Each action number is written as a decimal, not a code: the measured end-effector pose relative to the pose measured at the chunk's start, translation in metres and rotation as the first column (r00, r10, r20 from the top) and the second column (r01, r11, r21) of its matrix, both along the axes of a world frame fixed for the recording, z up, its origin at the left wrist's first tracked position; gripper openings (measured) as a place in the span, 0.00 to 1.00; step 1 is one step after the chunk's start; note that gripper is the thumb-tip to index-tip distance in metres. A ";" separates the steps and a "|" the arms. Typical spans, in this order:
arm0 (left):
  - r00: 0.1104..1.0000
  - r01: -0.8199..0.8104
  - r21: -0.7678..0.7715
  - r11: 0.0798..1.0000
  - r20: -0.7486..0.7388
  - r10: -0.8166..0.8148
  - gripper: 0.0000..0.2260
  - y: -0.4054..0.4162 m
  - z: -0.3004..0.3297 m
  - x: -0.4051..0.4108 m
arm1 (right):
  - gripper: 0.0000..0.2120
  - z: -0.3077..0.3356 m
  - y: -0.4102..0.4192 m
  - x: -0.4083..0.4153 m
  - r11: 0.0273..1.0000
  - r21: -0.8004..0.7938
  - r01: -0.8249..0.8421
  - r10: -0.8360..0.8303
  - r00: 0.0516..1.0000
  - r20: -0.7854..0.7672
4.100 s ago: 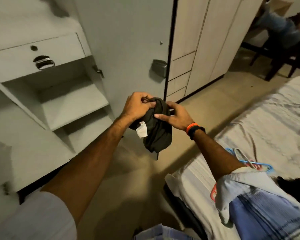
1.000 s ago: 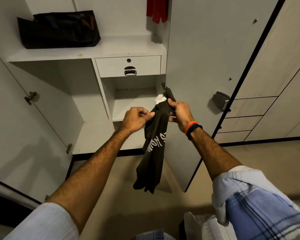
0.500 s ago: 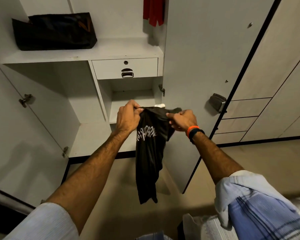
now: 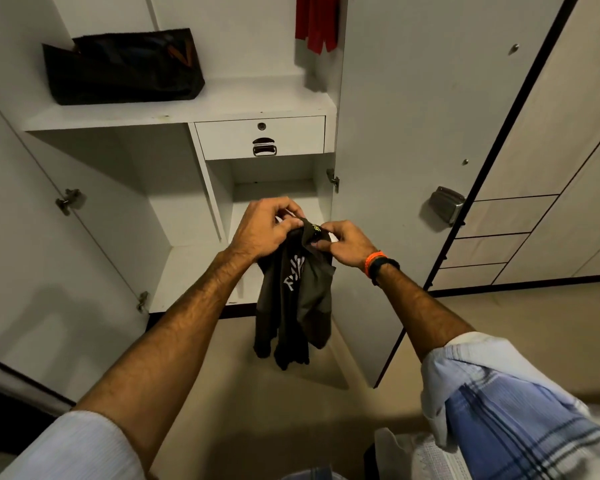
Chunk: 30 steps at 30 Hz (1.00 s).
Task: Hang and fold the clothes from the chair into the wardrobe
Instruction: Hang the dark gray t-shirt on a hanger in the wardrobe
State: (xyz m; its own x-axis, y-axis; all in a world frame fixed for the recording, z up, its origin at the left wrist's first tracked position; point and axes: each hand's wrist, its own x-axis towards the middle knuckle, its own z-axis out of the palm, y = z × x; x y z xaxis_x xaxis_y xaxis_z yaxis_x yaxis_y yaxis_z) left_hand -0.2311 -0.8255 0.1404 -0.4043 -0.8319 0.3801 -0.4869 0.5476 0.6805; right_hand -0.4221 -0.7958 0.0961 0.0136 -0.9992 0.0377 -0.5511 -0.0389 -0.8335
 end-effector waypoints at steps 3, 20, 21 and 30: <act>0.988 0.056 0.437 0.898 0.107 -0.113 0.14 0.000 0.001 0.014 | 0.11 0.006 0.004 0.000 0.992 -0.070 0.102 -0.085 0.973 0.213; 0.950 -0.229 0.225 0.947 0.263 0.167 0.16 0.001 -0.017 0.001 | 0.13 0.036 0.019 -0.020 0.982 -0.188 0.012 -0.083 0.923 -0.376; 0.937 -0.283 0.132 0.950 0.252 0.244 0.13 0.002 -0.017 0.000 | 0.13 0.030 0.020 -0.023 0.990 -0.138 0.035 -0.095 0.883 -0.459; 0.773 -0.434 -0.060 0.899 0.488 0.406 0.13 0.000 -0.036 0.025 | 0.12 0.012 0.017 -0.034 0.874 -0.169 0.456 -0.476 0.873 -0.105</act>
